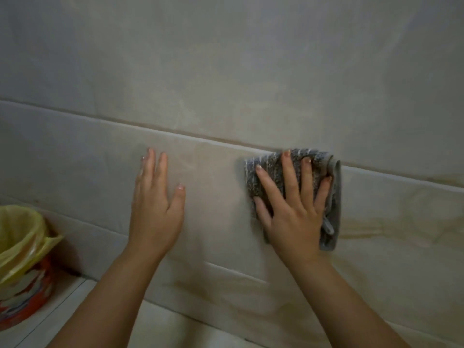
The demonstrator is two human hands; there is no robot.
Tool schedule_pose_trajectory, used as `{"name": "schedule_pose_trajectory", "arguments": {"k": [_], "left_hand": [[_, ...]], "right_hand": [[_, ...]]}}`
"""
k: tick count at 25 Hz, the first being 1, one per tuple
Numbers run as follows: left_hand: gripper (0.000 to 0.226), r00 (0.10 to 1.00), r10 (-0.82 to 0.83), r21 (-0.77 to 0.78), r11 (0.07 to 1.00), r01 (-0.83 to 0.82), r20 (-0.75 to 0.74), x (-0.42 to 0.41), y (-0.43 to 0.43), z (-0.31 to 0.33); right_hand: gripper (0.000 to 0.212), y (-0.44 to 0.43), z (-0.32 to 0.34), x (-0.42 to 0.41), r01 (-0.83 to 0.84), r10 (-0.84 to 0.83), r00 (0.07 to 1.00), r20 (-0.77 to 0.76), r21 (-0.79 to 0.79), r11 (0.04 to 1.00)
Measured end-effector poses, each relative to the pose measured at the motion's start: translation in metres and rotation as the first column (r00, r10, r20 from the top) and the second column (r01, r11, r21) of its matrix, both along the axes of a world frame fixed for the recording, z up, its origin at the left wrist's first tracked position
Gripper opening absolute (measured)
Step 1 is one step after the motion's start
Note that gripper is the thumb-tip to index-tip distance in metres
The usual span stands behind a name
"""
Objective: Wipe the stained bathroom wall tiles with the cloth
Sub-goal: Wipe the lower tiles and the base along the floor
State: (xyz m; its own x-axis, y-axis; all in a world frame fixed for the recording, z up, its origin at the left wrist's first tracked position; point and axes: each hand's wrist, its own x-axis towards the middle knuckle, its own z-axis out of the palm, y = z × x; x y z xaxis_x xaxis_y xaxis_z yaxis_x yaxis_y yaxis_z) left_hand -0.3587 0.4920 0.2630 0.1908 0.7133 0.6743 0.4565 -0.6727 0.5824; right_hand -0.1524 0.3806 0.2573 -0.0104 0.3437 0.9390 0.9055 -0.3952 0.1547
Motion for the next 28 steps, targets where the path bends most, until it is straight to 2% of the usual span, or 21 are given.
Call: {"name": "schedule_pose_trajectory", "arguments": {"k": [3, 7, 9, 11, 13, 15, 17, 21, 22, 24, 26, 28], "left_hand": [[0.07, 0.998, -0.053, 0.017, 0.998, 0.053, 0.038, 0.016, -0.02, 0.012], [0.069, 0.98, -0.144, 0.117, 0.98, 0.161, -0.139, 0.021, -0.027, -0.002], [0.069, 0.976, -0.137, 0.147, 0.976, 0.162, -0.167, 0.016, -0.021, -0.009], [0.07, 0.981, -0.12, 0.124, 0.982, 0.14, -0.151, 0.012, -0.013, -0.014], [0.072, 0.981, -0.111, 0.092, 0.988, 0.126, -0.158, 0.008, -0.009, -0.018], [0.071, 0.981, -0.107, 0.085, 0.989, 0.122, -0.162, 0.004, -0.009, -0.02], [0.071, 0.981, -0.109, 0.077, 0.989, 0.123, -0.161, 0.001, -0.012, -0.02], [0.07, 0.978, -0.083, 0.087, 0.991, 0.101, -0.192, -0.009, -0.007, -0.021], [0.07, 0.979, -0.08, 0.093, 0.991, 0.099, -0.188, -0.01, -0.005, -0.021], [0.07, 0.983, -0.079, 0.088, 0.992, 0.095, -0.166, -0.008, 0.0, -0.022], [0.07, 0.986, -0.085, 0.07, 0.993, 0.096, -0.145, -0.006, 0.003, -0.025], [0.07, 0.986, -0.091, 0.057, 0.993, 0.1, -0.141, -0.006, 0.005, -0.029]], "right_hand": [[0.053, 0.002, -0.001, -0.007, -0.01, 0.012, 0.999, -0.032, 0.041, 0.999], [0.054, -0.015, -0.023, 0.006, -0.02, 0.024, 0.999, 0.048, -0.097, 0.995], [0.055, -0.032, -0.011, 0.026, 0.005, -0.005, 1.0, 0.027, -0.006, 1.0], [0.055, -0.043, 0.011, 0.04, 0.064, -0.056, 0.997, -0.058, 0.135, 0.989], [0.056, -0.042, 0.022, 0.043, 0.121, -0.088, 0.983, -0.158, 0.212, 0.97], [0.057, -0.032, 0.017, 0.034, 0.192, -0.143, 0.967, -0.211, 0.231, 0.954], [0.059, -0.018, -0.006, 0.019, 0.223, -0.187, 0.962, -0.201, 0.173, 0.959], [0.062, -0.001, -0.027, -0.006, 0.109, -0.109, 0.993, -0.053, 0.0, 0.994], [0.061, -0.004, -0.015, -0.004, 0.076, -0.076, 0.996, -0.044, 0.007, 0.997], [0.059, -0.016, 0.016, 0.009, 0.047, -0.035, 0.991, -0.13, 0.088, 0.995], [0.057, -0.027, 0.035, 0.025, 0.143, -0.095, 0.964, -0.248, 0.183, 0.973], [0.056, -0.024, 0.025, 0.024, 0.279, -0.219, 0.937, -0.273, 0.208, 0.937]]}}
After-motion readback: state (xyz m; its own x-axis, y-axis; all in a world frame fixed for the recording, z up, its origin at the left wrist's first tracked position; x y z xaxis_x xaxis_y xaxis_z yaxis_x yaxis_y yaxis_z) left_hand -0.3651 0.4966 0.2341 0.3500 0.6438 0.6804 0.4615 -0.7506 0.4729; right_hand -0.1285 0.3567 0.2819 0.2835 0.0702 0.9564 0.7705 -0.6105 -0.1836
